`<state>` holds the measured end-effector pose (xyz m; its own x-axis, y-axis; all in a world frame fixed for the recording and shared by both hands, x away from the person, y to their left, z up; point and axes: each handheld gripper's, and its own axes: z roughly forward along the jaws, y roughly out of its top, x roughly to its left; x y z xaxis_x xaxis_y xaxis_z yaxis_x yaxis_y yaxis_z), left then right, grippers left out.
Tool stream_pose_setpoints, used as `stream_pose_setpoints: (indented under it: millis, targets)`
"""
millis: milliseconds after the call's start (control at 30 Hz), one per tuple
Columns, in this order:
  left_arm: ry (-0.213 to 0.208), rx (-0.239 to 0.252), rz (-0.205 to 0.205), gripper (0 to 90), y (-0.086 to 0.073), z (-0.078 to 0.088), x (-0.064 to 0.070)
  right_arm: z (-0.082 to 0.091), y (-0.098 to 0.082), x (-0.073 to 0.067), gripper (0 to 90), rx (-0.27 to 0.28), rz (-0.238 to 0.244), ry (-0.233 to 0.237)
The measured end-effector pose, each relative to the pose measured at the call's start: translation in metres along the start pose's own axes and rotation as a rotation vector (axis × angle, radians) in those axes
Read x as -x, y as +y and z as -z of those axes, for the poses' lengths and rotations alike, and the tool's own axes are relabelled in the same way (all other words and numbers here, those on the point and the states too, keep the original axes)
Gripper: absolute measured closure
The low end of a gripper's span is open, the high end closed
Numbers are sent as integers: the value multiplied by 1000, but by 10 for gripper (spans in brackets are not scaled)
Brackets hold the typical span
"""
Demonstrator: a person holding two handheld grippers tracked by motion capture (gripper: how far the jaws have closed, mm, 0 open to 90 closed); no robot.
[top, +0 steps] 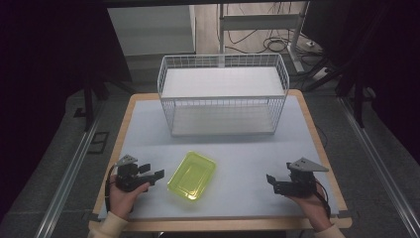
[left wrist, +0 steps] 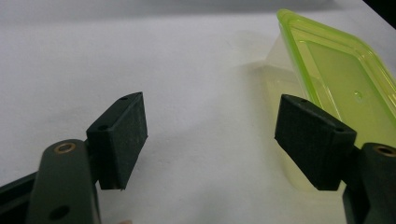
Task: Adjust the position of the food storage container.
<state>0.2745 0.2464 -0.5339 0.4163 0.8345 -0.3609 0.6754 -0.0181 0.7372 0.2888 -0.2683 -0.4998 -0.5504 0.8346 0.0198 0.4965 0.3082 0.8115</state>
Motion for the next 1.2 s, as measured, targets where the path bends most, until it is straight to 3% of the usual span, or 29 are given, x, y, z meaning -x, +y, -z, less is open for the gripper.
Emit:
stream_pose_setpoints:
  millis: [367,433,633,767,867,1000,1033,1067,1100,1133,1200]
  targets:
    - [8,-3,0,250,0,6,-3,-2,1,-1,118,-2,24,-7]
    - [-9,12,-1,250,3,11,-2,-1,0,-2,118,-6,21,-8]
    - [-4,30,-12,251,8,15,1,0,0,-1,119,-1,34,-20]
    - [-18,48,-10,259,8,25,8,2,2,2,122,7,-11,-17]
    - [-44,98,-33,329,16,38,19,3,1,-3,122,2,-10,-21]
    - [-77,99,-47,471,22,41,25,5,0,-3,122,4,-12,-30]
    - [-92,90,-43,471,23,40,26,5,0,-3,122,4,-12,-30]
    - [-108,78,-42,590,24,39,26,5,0,-1,122,0,-18,-34]
    - [-116,71,-43,590,25,38,27,5,0,-1,122,0,-18,-34]
    - [-127,62,-46,712,26,36,29,3,0,0,122,-5,-15,-37]
    - [-151,76,-62,757,29,34,34,1,-1,0,122,-9,-13,-40]
